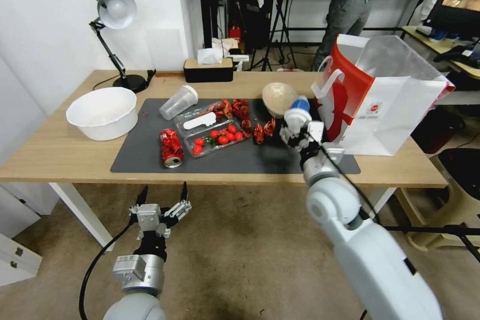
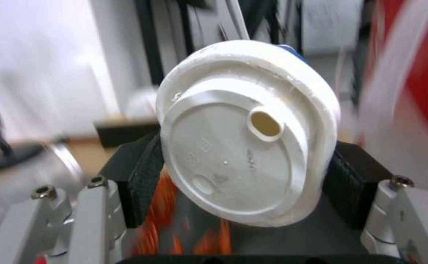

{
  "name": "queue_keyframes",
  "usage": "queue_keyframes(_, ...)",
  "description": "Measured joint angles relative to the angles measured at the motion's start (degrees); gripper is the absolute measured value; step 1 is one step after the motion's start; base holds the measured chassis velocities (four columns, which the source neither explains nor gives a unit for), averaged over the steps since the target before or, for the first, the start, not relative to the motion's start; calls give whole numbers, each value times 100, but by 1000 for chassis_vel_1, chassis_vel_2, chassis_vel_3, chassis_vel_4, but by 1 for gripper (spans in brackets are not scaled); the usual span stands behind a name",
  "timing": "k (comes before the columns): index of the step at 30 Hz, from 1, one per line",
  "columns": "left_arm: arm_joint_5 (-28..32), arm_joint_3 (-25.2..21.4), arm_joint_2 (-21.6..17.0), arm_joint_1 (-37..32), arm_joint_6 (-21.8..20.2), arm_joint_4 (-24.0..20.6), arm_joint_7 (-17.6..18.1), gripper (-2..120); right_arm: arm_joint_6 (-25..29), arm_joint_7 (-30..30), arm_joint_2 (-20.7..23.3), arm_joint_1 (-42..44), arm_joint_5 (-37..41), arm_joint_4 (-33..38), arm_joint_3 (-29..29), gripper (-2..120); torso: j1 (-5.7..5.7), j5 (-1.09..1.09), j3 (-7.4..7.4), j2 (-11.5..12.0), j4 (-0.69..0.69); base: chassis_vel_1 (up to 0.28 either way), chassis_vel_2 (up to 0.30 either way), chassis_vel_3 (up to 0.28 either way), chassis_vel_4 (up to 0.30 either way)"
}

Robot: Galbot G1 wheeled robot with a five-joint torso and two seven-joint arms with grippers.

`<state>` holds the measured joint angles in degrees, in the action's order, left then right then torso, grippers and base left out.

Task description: Pick up the trash from the table and place it into the takeout bag.

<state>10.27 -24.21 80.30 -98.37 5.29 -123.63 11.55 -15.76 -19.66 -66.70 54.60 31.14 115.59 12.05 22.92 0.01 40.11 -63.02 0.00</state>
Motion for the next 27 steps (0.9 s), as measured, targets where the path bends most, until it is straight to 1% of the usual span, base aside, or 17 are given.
queue_keyframes(2, 8, -11, -4, 1, -5, -1, 0, 100, 175, 271, 97, -132, 30, 147, 154, 67, -1, 0, 0, 0, 1, 0, 0, 0, 0)
queue_keyframes(8, 21, -30, -6, -5, -10, -20, 0, 100, 299, 291, 288, -465, 327, 352, 421, 67, 0, 0, 0, 0, 1, 0, 0, 0, 0)
queue_keyframes(10, 24, -39, -12, -13, -12, -28, 0, 100, 270, 145, 427, -645, 464, 394, 587, 67, 0, 0, 0, 0, 1, 0, 0, 0, 0)
queue_keyframes(12, 25, -43, -15, -14, -13, -34, 0, 100, 238, 88, 473, -690, 497, 396, 650, 67, 0, 0, 0, 0, 1, 0, 0, 0, 0)
queue_keyframes(14, 30, -50, -19, -17, -19, -53, 0, 100, 25, -118, 684, -816, 694, 388, 890, 67, 0, 0, 0, 0, 0, 0, 0, 0, 0)
queue_keyframes(15, 30, -50, -19, -17, -19, -53, 0, 100, 25, -118, 684, -816, 694, 388, 890, 67, 0, 0, 0, 0, 0, 0, 0, 0, 0)
queue_keyframes(18, 49, -55, -26, -27, -27, -69, -2, 100, -153, -338, 958, -919, 836, 267, 1110, 67, 0, 1, 0, 0, 0, 0, 0, 0, 0)
queue_keyframes(19, 49, -55, -26, -27, -27, -69, -2, 100, -153, -338, 958, -919, 836, 267, 1110, 67, 0, 1, 0, 0, 0, 0, 0, 0, 0)
queue_keyframes(22, 73, -57, -31, -32, -29, -73, -5, 100, -296, -536, 1203, -1002, 894, 67, 1281, 67, 0, 0, 0, 0, 0, 0, 0, 0, 0)
queue_keyframes(27, 81, -54, -22, -30, -29, -93, -5, 100, -396, -684, 1322, -1032, 926, -110, 1364, 67, 0, 0, 0, 0, 0, 0, 0, 0, 0)
